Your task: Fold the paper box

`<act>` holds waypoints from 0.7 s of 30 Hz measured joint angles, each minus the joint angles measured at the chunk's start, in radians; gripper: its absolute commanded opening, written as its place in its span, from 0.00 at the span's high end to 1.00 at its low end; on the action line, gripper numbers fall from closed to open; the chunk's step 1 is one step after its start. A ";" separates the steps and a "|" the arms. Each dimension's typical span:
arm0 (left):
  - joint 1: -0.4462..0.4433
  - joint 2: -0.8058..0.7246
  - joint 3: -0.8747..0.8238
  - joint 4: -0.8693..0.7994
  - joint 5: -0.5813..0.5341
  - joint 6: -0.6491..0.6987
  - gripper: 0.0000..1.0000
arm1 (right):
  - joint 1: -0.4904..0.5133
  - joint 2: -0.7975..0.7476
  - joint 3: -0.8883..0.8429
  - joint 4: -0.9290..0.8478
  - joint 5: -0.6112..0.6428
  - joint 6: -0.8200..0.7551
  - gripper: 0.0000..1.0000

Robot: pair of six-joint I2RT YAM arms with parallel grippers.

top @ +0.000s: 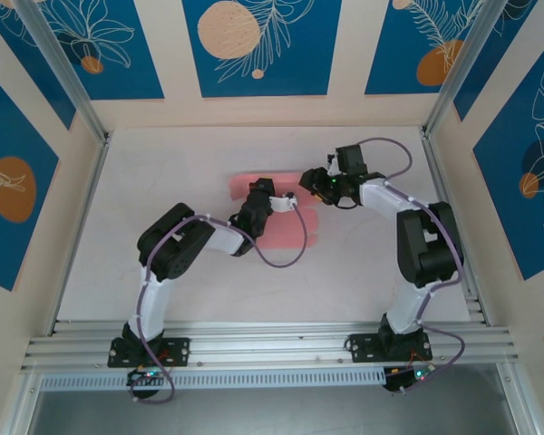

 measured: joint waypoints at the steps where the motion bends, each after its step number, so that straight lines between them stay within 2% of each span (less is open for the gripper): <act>1: 0.000 0.002 0.000 0.006 -0.001 0.002 1.00 | -0.008 -0.030 -0.027 0.009 0.000 0.000 0.45; 8: 0.000 0.007 0.000 0.019 -0.002 0.003 1.00 | -0.056 -0.173 -0.140 0.023 0.051 -0.003 0.48; 13: 0.000 0.007 0.000 0.019 -0.002 0.003 1.00 | -0.134 -0.198 -0.175 0.023 0.082 -0.003 0.52; 15: 0.000 0.007 0.000 0.019 -0.002 0.003 1.00 | -0.171 -0.196 -0.175 0.022 0.087 -0.003 0.57; 18: 0.000 0.007 0.000 0.019 -0.002 0.003 1.00 | -0.222 -0.152 -0.135 0.012 0.072 -0.009 0.72; 21: 0.000 0.007 0.000 0.019 -0.002 0.003 1.00 | -0.248 -0.067 -0.076 0.015 0.046 0.002 0.73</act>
